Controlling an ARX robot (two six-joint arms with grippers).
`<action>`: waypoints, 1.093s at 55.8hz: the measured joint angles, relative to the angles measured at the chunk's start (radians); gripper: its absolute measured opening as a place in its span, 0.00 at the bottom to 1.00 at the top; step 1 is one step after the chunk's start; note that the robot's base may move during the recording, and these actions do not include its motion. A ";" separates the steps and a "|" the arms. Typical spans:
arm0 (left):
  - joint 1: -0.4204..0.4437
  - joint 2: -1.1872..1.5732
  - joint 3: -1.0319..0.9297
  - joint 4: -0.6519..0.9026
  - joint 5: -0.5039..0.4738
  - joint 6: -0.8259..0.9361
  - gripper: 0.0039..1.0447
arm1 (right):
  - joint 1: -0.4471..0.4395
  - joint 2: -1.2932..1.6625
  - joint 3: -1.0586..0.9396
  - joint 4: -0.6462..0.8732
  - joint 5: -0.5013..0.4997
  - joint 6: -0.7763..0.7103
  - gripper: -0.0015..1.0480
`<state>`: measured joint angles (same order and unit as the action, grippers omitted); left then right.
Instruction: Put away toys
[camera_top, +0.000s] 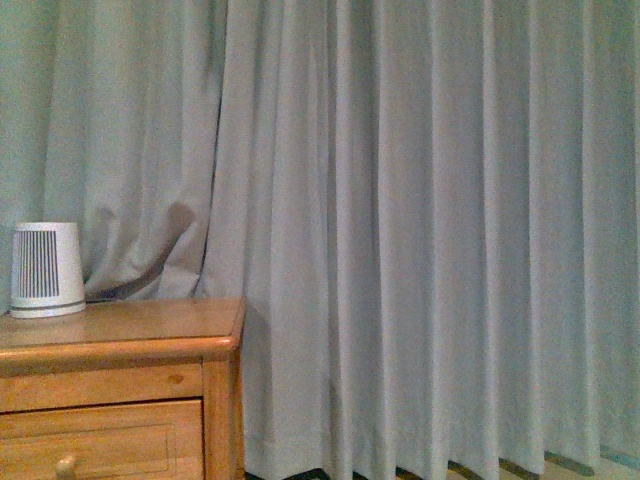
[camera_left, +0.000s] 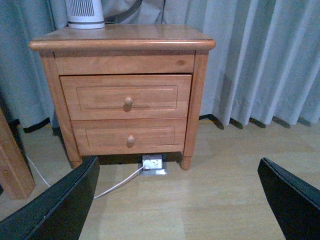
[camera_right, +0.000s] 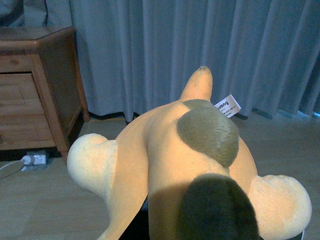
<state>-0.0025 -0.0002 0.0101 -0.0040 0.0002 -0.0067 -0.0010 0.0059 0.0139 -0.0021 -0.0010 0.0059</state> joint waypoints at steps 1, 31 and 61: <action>0.000 0.000 0.000 0.000 0.000 0.000 0.94 | 0.000 0.000 0.000 0.000 0.000 0.000 0.07; 0.001 0.000 0.000 0.000 -0.002 0.000 0.94 | 0.002 0.001 0.000 0.000 -0.005 0.000 0.07; 0.000 0.000 0.000 0.000 0.000 0.001 0.94 | 0.002 0.000 0.000 0.000 0.005 0.000 0.07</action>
<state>-0.0029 -0.0002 0.0101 -0.0040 -0.0002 -0.0059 0.0010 0.0055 0.0139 -0.0025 0.0036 0.0059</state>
